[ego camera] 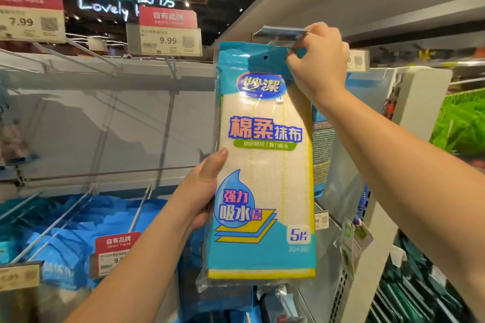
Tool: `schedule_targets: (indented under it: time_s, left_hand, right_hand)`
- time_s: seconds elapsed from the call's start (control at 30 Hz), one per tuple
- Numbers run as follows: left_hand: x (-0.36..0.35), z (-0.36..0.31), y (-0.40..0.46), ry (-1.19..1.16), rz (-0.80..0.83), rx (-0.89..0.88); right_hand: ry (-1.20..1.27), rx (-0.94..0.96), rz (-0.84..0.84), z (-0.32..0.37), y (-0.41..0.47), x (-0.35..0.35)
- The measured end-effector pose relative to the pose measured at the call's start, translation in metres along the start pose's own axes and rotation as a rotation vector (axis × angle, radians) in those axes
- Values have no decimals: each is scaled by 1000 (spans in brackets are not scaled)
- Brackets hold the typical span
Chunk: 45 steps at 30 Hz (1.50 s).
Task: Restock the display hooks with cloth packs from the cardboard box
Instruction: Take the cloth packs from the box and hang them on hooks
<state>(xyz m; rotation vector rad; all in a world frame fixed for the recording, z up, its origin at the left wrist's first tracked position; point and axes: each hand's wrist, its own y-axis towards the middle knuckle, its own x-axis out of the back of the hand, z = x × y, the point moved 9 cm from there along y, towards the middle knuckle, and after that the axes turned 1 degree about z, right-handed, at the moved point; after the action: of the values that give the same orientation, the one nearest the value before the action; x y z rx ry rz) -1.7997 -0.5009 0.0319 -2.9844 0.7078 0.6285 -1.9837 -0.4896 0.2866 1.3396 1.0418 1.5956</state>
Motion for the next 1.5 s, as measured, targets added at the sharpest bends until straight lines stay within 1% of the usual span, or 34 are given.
schedule_targets:
  time_s: [0.27,0.4,0.53,0.67,0.73,0.77,0.87,0.93,1.13,1.23,1.27,1.3,1.4,1.5]
  left_hand:
    - [-2,-7,-1,3,-35,-44]
    - [3,-3,2,-50,-69,-7]
    - [8,-4,6,-41,-153,-6]
    - [7,-10,8,-7,-208,-27]
    - [5,-14,12,11,-227,-38]
    - [4,-15,13,9,-235,-40]
    - [6,-17,23,6,-254,-45]
    - [8,-19,29,19,-261,-52]
    - [25,-27,35,147,-303,-90]
    - [41,-38,24,390,-365,-129]
    - [51,-41,17,453,-419,-150]
    - [64,-40,12,459,-455,-159]
    - [101,-36,-9,366,-512,-183]
    - [128,-46,-39,464,-589,-264]
  right_hand:
    - [-74,-24,29,-3,2,-4]
    - [-96,-36,58,-4,0,-11]
    - [-158,-30,143,-2,-8,-19]
    - [-150,-23,209,4,-46,-21]
    - [-101,-4,251,11,-73,-25]
    - [-45,-13,305,14,-87,-30]
    - [186,-159,514,14,-122,-53]
    - [255,-209,572,16,-133,-67]
    - [317,-281,634,15,-133,-109]
    - [359,-301,631,14,-135,-123]
    - [375,-304,628,13,-136,-126]
    - [392,-307,620,12,-138,-129]
    - [415,-311,596,9,-141,-136]
    - [398,-304,582,6,-142,-141]
